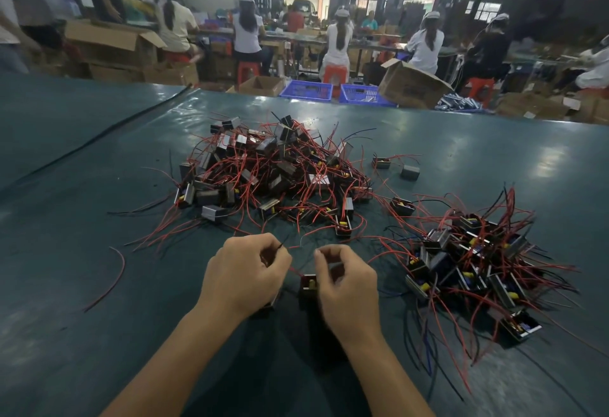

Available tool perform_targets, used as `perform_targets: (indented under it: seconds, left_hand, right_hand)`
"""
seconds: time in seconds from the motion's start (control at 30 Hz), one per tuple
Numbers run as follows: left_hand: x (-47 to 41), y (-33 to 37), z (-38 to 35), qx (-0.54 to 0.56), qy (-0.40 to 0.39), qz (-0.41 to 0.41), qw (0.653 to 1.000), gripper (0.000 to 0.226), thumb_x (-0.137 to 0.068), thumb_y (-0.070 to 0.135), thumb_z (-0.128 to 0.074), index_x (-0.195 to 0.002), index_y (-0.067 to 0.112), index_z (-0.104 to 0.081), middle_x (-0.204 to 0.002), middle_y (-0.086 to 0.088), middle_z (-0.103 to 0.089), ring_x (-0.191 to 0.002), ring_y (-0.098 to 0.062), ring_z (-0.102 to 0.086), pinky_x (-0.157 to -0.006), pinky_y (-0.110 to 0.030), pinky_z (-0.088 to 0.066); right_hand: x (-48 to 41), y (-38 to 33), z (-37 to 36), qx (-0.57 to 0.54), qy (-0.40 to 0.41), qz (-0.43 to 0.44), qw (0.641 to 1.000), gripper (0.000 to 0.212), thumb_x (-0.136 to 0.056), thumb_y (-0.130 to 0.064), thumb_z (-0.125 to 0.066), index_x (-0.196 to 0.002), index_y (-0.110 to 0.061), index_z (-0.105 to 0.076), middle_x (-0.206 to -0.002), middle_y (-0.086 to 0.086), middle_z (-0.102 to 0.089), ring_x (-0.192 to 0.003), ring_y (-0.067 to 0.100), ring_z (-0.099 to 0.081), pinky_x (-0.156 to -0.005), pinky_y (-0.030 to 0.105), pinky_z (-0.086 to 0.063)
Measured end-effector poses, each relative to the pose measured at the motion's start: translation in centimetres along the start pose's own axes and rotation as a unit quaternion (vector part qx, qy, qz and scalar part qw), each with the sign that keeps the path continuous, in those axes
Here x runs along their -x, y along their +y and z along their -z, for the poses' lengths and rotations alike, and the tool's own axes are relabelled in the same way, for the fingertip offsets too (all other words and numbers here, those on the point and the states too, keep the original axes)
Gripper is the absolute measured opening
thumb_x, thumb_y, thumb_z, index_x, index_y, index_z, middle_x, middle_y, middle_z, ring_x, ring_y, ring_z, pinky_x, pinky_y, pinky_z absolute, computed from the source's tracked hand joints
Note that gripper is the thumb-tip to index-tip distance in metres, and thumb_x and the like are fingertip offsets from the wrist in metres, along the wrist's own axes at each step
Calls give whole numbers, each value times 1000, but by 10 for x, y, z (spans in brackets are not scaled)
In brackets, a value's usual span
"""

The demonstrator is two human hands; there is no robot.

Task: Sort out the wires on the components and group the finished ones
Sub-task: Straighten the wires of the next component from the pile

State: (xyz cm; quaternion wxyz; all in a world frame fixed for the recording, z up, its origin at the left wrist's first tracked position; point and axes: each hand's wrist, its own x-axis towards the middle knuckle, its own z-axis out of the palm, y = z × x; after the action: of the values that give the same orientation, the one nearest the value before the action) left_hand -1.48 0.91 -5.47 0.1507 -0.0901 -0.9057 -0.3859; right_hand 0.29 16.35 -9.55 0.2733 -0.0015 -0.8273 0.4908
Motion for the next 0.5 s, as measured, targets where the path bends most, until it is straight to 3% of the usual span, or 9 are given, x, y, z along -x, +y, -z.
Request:
perform_targets:
  seconds: [0.1, 0.2, 0.27, 0.37, 0.5]
  left_hand:
    - [-2, -1, -1, 65, 15, -19, 998, 25, -91, 28, -62, -66, 25, -66, -57, 13, -62, -52, -6, -57, -53, -30, -46]
    - [-1, 5, -1, 126, 15, -55, 990, 19, -91, 24, -64, -72, 26, -67, -59, 15, -62, -51, -4, -55, -52, -13, -40]
    - [-1, 8, -2, 148, 4, -63, 987, 13, -91, 23, -66, -79, 26, -69, -67, 15, -65, -58, -2, -59, -55, -9, -42]
    - [-1, 5, -3, 149, -43, -61, 986, 3, -88, 26, -69, -89, 28, -70, -75, 14, -68, -66, -2, -61, -61, -10, -46]
    - [2, 3, -6, 105, -84, -70, 988, 20, -86, 27, -73, -105, 23, -72, -86, 11, -68, -74, -5, -64, -68, -17, -52]
  right_hand:
    - [-1, 0, 1, -55, -2, -10, 998, 14, -92, -19, -65, -83, -30, -64, -74, -14, -66, -63, 8, -61, -58, 23, -51]
    - [0, -3, 2, -70, -21, 3, 997, 18, -93, -17, -65, -83, -32, -62, -78, -15, -66, -60, 10, -61, -56, 26, -51]
    - [1, -4, 1, -80, -34, 4, 996, 14, -93, -17, -65, -85, -29, -64, -76, -13, -66, -60, 11, -62, -56, 28, -53]
    - [1, -5, 1, -95, -48, 8, 994, 15, -92, -15, -66, -87, -29, -64, -74, -11, -68, -67, 7, -65, -61, 21, -53]
    - [1, -5, 2, -101, -52, 8, 993, 20, -90, -7, -66, -87, -27, -68, -78, -12, -70, -74, 2, -67, -65, 12, -50]
